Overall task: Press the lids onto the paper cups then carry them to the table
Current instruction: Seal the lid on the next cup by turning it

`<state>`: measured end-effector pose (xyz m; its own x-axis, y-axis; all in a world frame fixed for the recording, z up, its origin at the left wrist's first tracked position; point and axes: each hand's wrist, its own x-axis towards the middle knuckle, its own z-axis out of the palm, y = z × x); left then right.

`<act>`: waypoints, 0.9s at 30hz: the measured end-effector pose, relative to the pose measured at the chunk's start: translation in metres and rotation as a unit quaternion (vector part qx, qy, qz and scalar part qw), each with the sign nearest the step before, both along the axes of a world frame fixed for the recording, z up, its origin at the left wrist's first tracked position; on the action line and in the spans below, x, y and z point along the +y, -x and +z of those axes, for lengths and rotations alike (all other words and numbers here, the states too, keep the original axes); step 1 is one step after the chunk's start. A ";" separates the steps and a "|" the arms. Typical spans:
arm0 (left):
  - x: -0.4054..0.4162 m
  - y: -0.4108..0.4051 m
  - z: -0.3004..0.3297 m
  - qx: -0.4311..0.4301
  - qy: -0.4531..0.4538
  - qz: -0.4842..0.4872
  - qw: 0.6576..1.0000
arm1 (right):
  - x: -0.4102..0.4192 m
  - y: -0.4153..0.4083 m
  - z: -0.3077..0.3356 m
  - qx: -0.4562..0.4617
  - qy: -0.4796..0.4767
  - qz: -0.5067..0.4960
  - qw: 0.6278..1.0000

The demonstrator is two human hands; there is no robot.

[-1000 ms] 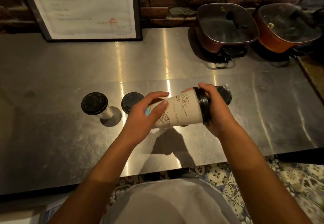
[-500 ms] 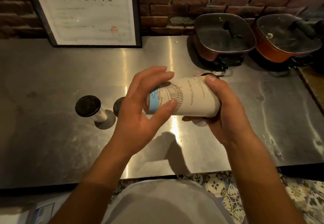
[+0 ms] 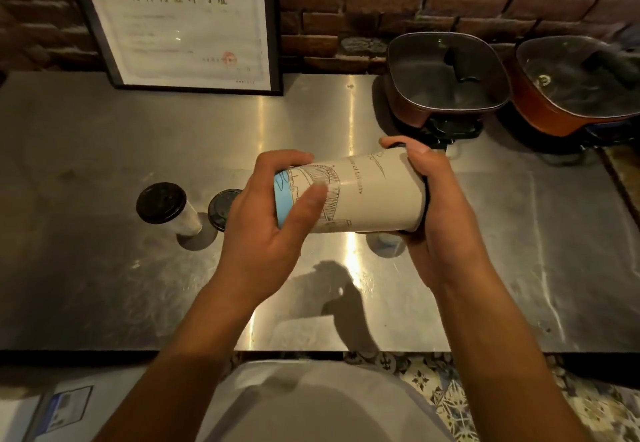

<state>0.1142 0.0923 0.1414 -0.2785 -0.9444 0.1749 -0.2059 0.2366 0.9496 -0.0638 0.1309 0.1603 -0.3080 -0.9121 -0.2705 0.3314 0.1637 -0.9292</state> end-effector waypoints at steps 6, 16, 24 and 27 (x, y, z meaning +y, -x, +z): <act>-0.021 -0.006 0.005 0.070 -0.287 -0.023 0.955 | 0.003 -0.008 -0.018 0.308 0.229 0.020 0.923; -0.036 -0.033 0.004 -0.002 0.025 -0.148 0.989 | -0.020 -0.006 -0.012 -0.095 -0.013 -0.057 0.994; -0.030 -0.022 -0.007 0.046 -0.195 -0.013 0.980 | -0.016 -0.012 -0.031 0.263 0.265 -0.019 0.927; -0.029 -0.023 -0.011 0.056 -0.190 -0.011 0.980 | -0.021 -0.007 -0.032 0.199 0.200 -0.002 0.959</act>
<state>0.1375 0.0631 0.1301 -0.2989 -0.9413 -0.1569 -0.0945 -0.1344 0.9864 -0.0565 0.1094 0.1286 -0.3182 -0.9167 0.2416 -0.0632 -0.2337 -0.9702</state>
